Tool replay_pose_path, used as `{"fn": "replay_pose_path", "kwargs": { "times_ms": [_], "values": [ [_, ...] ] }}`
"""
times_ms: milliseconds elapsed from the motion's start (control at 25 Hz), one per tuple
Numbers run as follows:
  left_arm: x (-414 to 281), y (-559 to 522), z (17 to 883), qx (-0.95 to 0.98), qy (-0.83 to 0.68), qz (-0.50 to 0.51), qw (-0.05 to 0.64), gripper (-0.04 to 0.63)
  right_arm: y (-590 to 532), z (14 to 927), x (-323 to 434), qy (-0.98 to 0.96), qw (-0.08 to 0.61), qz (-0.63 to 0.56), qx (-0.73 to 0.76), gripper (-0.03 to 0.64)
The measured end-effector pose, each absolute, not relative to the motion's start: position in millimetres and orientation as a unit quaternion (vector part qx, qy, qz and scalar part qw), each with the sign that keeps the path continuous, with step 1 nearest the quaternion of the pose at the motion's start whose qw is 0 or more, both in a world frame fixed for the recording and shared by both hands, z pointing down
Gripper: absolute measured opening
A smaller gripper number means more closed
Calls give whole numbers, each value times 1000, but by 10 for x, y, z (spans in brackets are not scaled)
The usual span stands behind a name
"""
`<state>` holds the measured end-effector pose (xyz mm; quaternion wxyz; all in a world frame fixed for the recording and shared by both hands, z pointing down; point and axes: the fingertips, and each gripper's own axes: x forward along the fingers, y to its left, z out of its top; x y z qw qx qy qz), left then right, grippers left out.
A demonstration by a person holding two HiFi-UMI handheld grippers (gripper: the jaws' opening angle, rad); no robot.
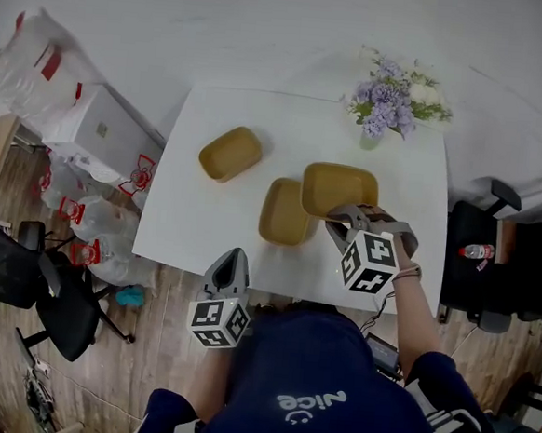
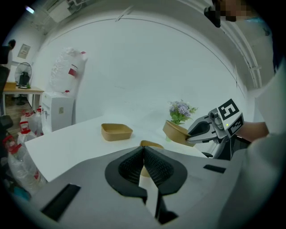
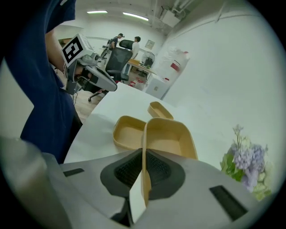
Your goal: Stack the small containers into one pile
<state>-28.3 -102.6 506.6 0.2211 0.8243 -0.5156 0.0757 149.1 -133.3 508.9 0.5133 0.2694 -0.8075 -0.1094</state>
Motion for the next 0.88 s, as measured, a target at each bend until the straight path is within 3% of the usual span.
{"fn": "replay_pose_path", "kwargs": {
  "times_ms": [680,880],
  "values": [
    [-948,-1267,4862,760,-609,20,226,20,-2238,4473,181,-852,433,-267,127,57],
    [-1235,-1433,4839,757,-612,25,227,20,-2528,4496,-107,-839,450,-293,91,57]
  ]
}}
